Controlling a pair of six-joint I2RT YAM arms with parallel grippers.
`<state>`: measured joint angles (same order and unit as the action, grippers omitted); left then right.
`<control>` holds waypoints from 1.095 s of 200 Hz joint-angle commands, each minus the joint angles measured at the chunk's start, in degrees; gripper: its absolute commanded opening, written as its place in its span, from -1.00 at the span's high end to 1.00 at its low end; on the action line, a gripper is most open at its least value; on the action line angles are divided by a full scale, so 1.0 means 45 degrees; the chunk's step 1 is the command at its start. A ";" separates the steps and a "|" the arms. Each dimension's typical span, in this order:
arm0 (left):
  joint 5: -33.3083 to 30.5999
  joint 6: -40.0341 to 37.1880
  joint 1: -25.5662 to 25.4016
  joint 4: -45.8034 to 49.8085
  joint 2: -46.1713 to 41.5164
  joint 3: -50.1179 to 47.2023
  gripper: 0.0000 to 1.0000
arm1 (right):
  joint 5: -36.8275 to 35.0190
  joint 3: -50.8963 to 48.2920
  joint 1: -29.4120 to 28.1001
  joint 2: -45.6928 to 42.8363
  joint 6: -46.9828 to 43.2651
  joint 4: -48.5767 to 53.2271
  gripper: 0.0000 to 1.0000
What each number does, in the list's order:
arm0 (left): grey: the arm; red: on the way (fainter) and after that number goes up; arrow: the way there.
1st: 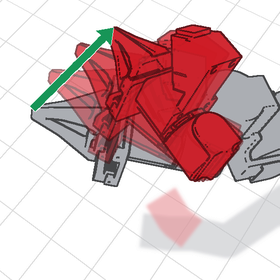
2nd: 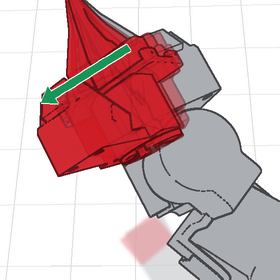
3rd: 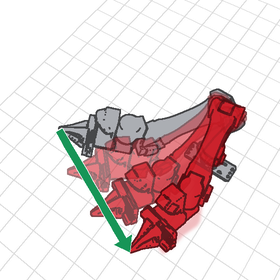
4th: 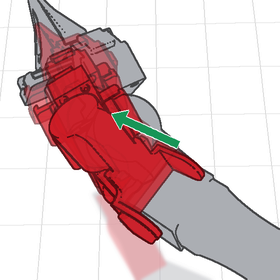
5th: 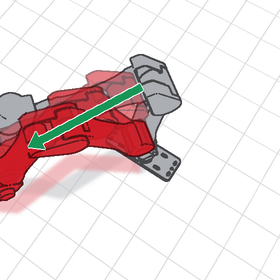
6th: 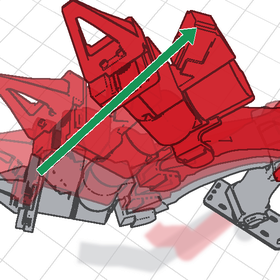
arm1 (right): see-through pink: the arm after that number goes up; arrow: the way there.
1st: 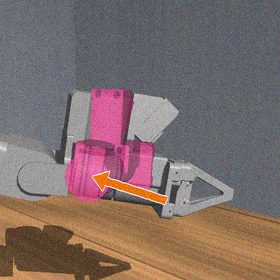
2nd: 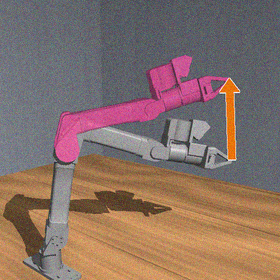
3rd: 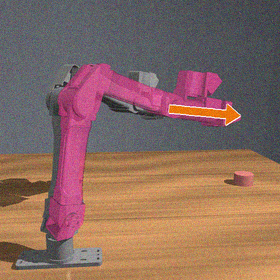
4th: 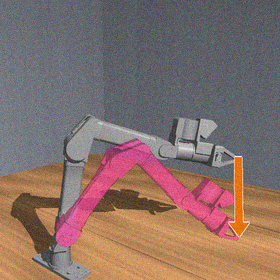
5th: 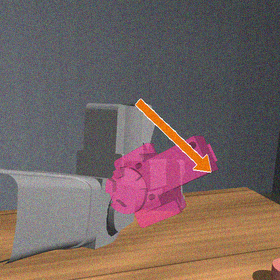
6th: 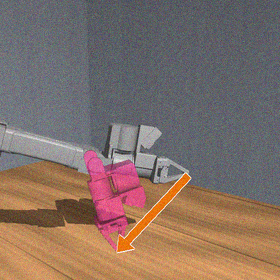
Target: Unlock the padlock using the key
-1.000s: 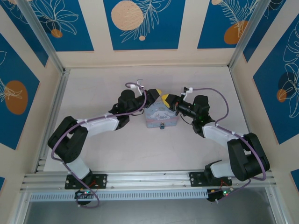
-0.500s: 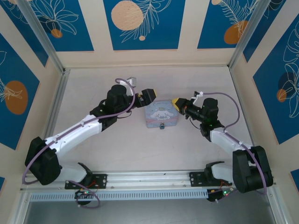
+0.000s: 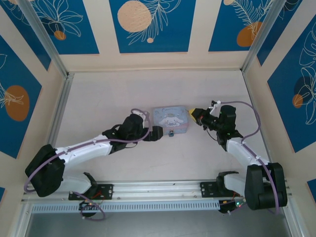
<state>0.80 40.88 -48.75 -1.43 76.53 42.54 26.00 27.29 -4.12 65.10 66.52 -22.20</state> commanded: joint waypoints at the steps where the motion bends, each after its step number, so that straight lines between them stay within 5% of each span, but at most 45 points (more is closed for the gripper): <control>1: 0.0315 -0.0506 -0.0533 -0.1730 0.0510 -0.0359 -1.00 | 0.0297 -0.0119 0.0154 0.0153 -0.0489 0.0276 1.00; 103: 0.0661 -0.0081 -0.1355 -0.6583 0.4877 -0.0195 -0.97 | 0.0563 -0.0450 0.0195 0.2214 -0.0363 -0.1320 1.00; 219: -0.0255 -0.1005 -0.1061 -0.6708 0.7239 0.1844 -0.97 | 0.0902 0.0603 0.0095 0.5317 0.0660 -0.3387 1.00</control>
<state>1.15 39.22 -54.11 -31.86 107.07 47.88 28.84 27.86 -3.62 86.74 68.42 -34.04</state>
